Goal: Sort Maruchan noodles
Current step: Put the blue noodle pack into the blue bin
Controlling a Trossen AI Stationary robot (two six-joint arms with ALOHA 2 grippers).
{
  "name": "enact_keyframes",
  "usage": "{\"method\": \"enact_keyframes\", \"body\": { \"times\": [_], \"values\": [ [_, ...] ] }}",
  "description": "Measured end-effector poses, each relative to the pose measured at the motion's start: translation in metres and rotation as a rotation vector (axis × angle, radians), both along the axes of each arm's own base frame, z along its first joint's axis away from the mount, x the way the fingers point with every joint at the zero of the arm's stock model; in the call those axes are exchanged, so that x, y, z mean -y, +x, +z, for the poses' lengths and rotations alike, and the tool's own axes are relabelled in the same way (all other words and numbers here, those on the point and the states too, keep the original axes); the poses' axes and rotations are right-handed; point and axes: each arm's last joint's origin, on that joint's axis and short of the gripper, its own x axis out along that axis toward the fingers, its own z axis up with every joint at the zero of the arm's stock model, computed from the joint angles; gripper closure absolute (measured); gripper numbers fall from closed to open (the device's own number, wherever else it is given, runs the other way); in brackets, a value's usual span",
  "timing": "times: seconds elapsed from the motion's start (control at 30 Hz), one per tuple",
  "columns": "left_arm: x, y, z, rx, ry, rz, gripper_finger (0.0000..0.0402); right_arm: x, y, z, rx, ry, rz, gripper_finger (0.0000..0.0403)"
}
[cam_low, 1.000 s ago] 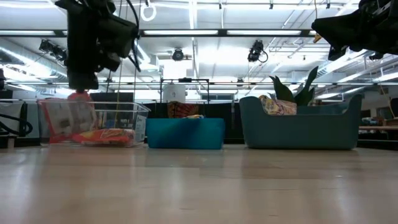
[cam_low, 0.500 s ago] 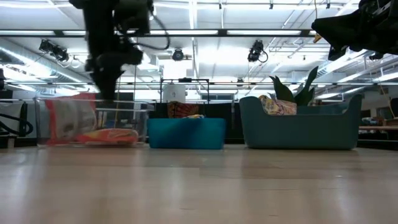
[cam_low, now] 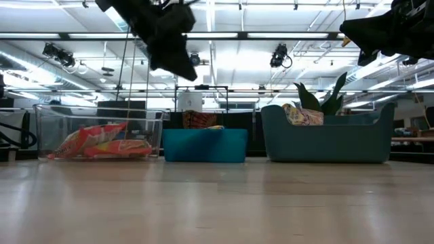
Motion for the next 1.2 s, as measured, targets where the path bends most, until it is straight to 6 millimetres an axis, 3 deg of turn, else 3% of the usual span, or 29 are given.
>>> {"method": "enact_keyframes", "body": {
  "times": [0.17, 0.5, 0.73, 0.93, 1.2],
  "values": [
    [0.027, 0.024, -0.004, 0.121, 0.055, -0.178, 0.0308, 0.000, 0.000, 0.000, 0.000, 0.000, 0.000, 0.0348],
    [0.069, 0.070, -0.048, 0.139, -0.001, -0.314, 0.0308, 0.000, 0.000, 0.000, 0.000, 0.000, 0.000, 0.0348],
    [0.108, 0.116, -0.052, 0.105, 0.064, -0.448, 0.0308, 0.000, 0.000, 0.000, 0.000, 0.000, 0.000, 0.0348],
    [0.125, 0.157, -0.059, 0.132, 0.090, -0.483, 0.0305, 0.000, 0.000, 0.000, 0.001, 0.000, 0.000, 0.0348],
    [0.138, 0.193, -0.080, 0.145, 0.110, -0.522, 0.0229, 0.000, 0.000, 0.000, 0.000, 0.000, 0.000, 0.0348]
  ]
}}
